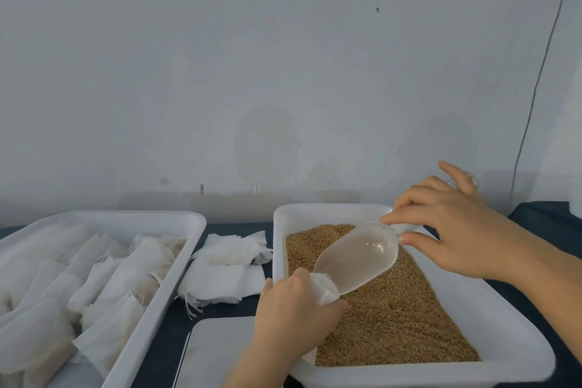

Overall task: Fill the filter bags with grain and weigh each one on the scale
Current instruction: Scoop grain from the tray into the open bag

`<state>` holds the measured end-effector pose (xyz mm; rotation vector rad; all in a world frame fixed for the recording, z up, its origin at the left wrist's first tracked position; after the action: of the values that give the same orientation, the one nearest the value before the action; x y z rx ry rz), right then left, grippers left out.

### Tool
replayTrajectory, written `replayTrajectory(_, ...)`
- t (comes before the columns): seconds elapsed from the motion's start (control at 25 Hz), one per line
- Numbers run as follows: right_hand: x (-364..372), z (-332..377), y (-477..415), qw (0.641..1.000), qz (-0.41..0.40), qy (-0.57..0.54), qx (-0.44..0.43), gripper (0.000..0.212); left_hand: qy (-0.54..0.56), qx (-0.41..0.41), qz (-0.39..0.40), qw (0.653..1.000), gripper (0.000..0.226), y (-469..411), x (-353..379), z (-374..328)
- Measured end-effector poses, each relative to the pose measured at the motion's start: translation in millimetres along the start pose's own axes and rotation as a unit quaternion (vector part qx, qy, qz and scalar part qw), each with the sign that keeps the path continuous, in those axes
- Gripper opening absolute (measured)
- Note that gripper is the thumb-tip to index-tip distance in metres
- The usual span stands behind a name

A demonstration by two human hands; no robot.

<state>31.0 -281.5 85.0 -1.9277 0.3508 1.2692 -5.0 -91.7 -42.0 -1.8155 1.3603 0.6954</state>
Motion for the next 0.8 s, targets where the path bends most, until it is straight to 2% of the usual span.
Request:
replayTrajectory(0.08, 5, -18, 1, 0.998, 0.022, 0.018, 0.053, 0.028, -0.003, -0.003, -0.006, 1.000, 0.030, 0, -1, 0)
replayTrajectory(0.16, 26, -36, 8, 0.986, 0.111, 0.065, 0.108, 0.029, -0.007, -0.005, -0.006, 1.000, 0.026, 1, -2, 0)
replayTrajectory(0.24, 57, -39, 22, 0.973, 0.189, 0.055, 0.120, 0.029, -0.009, -0.003, -0.009, 1.000, 0.026, 1, -2, -1)
replayTrajectory(0.32, 88, -31, 34, 0.969, 0.221, 0.014, 0.110, 0.029, -0.008, -0.002, -0.014, 1.000, 0.026, 1, -3, -1)
replayTrajectory(0.52, 115, -25, 46, 0.965, 0.195, -0.121, 0.125, 0.016, -0.003, -0.003, -0.017, 1.000, 0.024, 1, -2, 0)
replayTrajectory(0.72, 93, -41, 53, 0.938, 0.136, -0.261, 0.185, 0.026, -0.010, 0.005, -0.014, 1.000, 0.028, 1, -2, 0)
replayTrajectory(0.8, 77, -42, 50, 0.933, 0.113, -0.284, 0.191, 0.027, -0.014, 0.003, -0.013, 1.000, 0.026, 1, -2, 0)
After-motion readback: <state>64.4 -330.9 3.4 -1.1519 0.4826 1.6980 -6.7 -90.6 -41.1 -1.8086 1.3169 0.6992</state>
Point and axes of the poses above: each hand's wrist, its own y-axis away from the middle knuckle, its own x-axis out of the palm, z = x × y, the point moved 5 cm from there along -y, towards the middle knuckle
